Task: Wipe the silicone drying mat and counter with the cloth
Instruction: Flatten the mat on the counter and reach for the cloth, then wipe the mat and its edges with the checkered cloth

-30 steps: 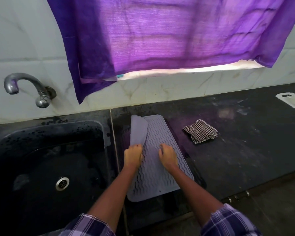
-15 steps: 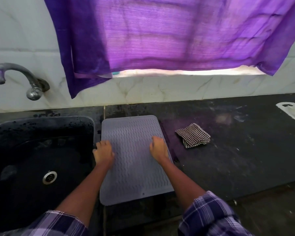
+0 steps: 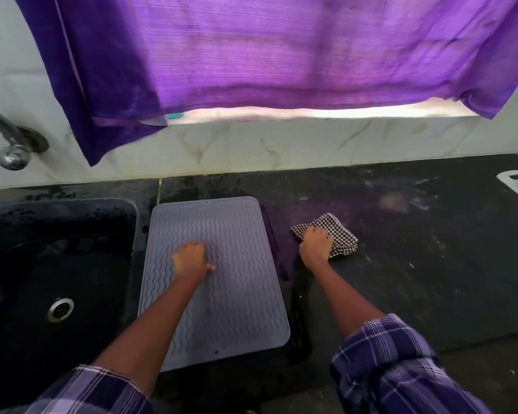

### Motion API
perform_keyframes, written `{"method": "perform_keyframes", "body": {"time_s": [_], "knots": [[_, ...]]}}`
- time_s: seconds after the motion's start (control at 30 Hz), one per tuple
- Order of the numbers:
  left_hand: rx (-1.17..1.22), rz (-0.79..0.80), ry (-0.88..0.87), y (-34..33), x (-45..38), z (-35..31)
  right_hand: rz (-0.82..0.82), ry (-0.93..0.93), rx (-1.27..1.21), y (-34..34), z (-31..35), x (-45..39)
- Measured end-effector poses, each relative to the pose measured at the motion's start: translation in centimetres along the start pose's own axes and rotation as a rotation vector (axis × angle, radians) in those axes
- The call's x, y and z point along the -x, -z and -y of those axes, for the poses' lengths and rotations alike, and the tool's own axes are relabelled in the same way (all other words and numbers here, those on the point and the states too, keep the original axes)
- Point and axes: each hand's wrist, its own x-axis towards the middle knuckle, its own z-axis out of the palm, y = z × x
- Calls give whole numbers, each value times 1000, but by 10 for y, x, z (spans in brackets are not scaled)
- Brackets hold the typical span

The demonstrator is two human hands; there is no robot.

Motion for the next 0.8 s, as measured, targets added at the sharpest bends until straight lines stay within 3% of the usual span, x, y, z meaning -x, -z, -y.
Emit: {"method": "perform_keyframes", "body": {"time_s": [0.13, 0.23, 0.3, 0.4, 0.47, 0.53, 0.6, 0.67, 0.8], "knots": [[17, 16, 34, 1, -5, 0, -116, -25, -126, 7, -1, -16], [49, 14, 48, -1, -8, 2, -236, -45, -447, 28, 13, -24], [125, -5, 34, 2, -12, 7, -195, -20, -713, 45, 27, -30], [397, -60, -31, 11, -20, 20, 61, 55, -1056, 72, 52, -35], [737, -88, -31, 27, -23, 27, 356, 90, -1264, 88, 71, -31], [1090, -80, -9, 50, -25, 34, 686, 171, -1350, 99, 90, -23], [1294, -14, -36, 71, -27, 45, 940, 265, -1365, 107, 108, -12], [1310, 113, -109, 84, -24, 60, 1020, 272, -1375, 111, 127, -4], [1386, 257, -140, 80, -21, 94, 974, 130, -1437, 101, 172, 19]]}}
